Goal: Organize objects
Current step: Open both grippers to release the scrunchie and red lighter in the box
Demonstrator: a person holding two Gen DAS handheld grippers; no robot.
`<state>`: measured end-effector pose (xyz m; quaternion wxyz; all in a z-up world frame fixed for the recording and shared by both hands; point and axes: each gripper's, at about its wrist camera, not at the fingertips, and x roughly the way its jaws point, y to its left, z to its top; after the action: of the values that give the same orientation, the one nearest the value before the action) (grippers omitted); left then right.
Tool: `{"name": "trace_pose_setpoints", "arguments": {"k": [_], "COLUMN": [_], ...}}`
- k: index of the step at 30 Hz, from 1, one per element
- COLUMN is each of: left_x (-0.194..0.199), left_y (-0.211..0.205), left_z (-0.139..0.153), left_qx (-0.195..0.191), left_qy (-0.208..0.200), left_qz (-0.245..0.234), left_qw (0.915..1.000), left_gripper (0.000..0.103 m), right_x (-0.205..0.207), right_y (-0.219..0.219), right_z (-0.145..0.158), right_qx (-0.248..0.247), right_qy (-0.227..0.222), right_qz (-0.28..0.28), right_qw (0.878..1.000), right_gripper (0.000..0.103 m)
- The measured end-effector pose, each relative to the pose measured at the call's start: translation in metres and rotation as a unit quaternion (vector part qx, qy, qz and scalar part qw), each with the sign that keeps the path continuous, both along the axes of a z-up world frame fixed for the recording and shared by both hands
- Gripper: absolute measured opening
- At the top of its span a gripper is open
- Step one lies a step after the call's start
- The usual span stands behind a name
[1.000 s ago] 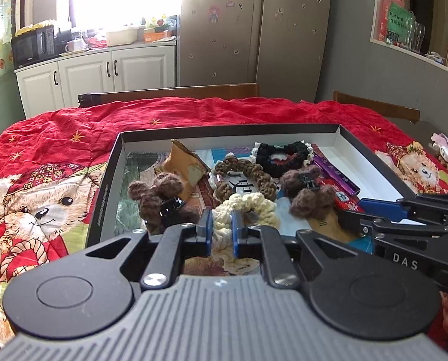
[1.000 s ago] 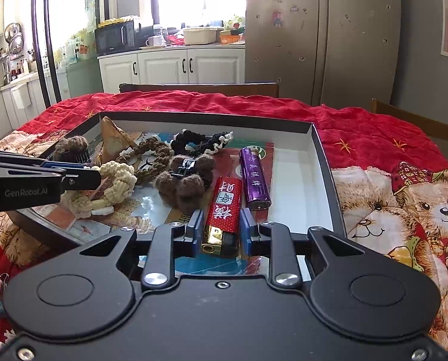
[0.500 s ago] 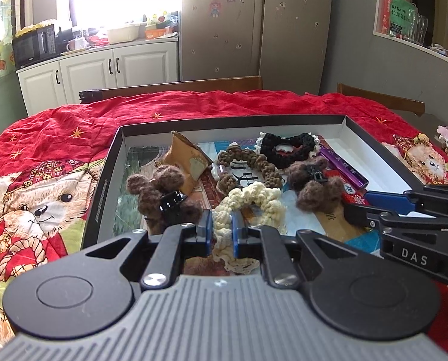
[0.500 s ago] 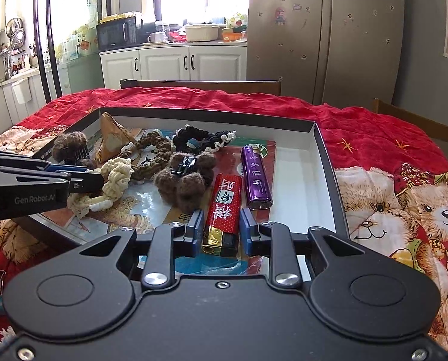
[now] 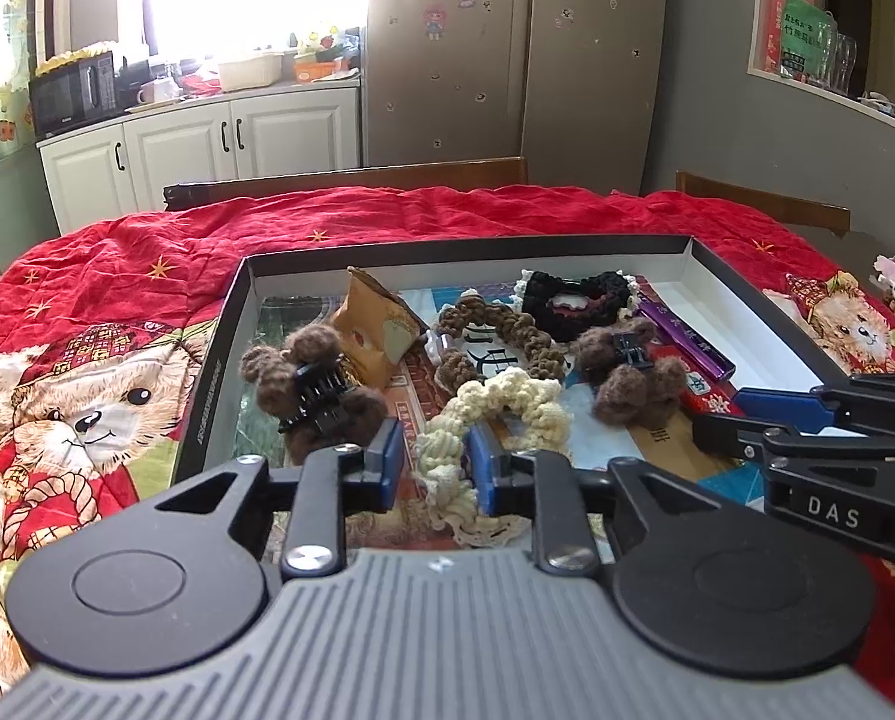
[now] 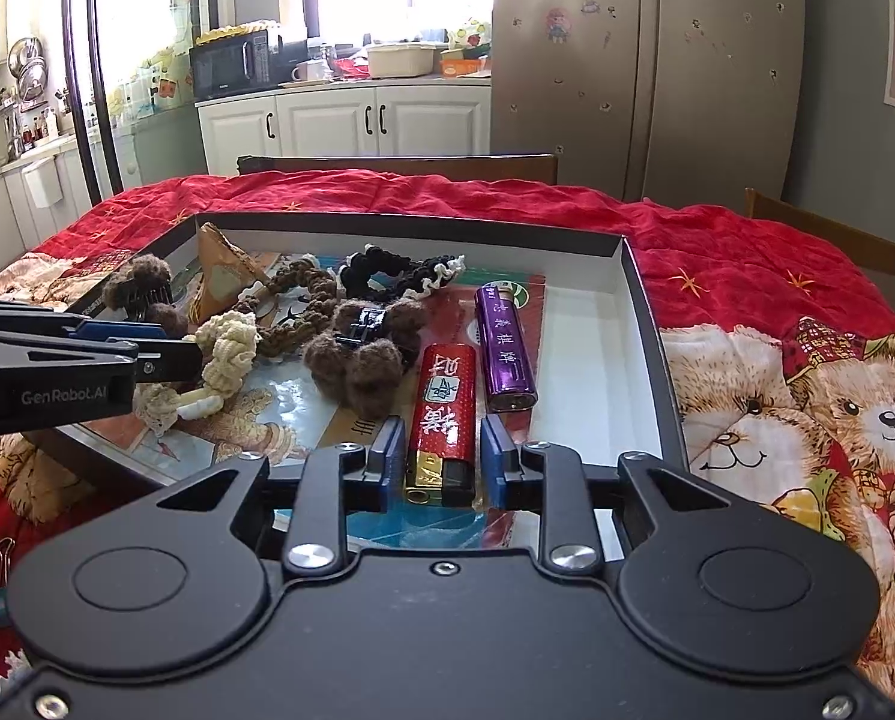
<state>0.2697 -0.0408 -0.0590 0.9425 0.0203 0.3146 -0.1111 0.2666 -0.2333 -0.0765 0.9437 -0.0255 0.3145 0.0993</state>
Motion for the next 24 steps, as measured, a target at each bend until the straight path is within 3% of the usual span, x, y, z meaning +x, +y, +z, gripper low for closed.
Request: {"name": "trace_pose_setpoints", "arguments": {"k": [3,13,18,24], "left_x": [-0.003,-0.013,-0.023,-0.037], "left_y": [0.000,0.001,0.006,0.018], "left_z": [0.001,0.014,0.026,0.043], "left_qx": [-0.001,0.003,0.008,0.005], "left_qy": [-0.003,-0.018,-0.033,-0.050], "left_qz": [-0.001,-0.009,-0.008,-0.005], "left_qw": [1.0000,0.9998,0.9994,0.9987], "left_gripper": [0.061,0.068,0.078,0.081], "right_x": [-0.001,-0.009,-0.019,-0.039], "right_y": [-0.001,-0.005,-0.007,-0.005], "right_z": [0.000,0.006,0.017,0.032], "right_qx": [0.004,0.013,0.016,0.013], "right_qy": [-0.001,-0.006,-0.013,-0.023], "right_qz": [0.001,0.002,0.006,0.020], "right_qw": [1.000,1.000,1.000,0.999], "right_gripper": [0.031,0.034,0.035,0.036]}}
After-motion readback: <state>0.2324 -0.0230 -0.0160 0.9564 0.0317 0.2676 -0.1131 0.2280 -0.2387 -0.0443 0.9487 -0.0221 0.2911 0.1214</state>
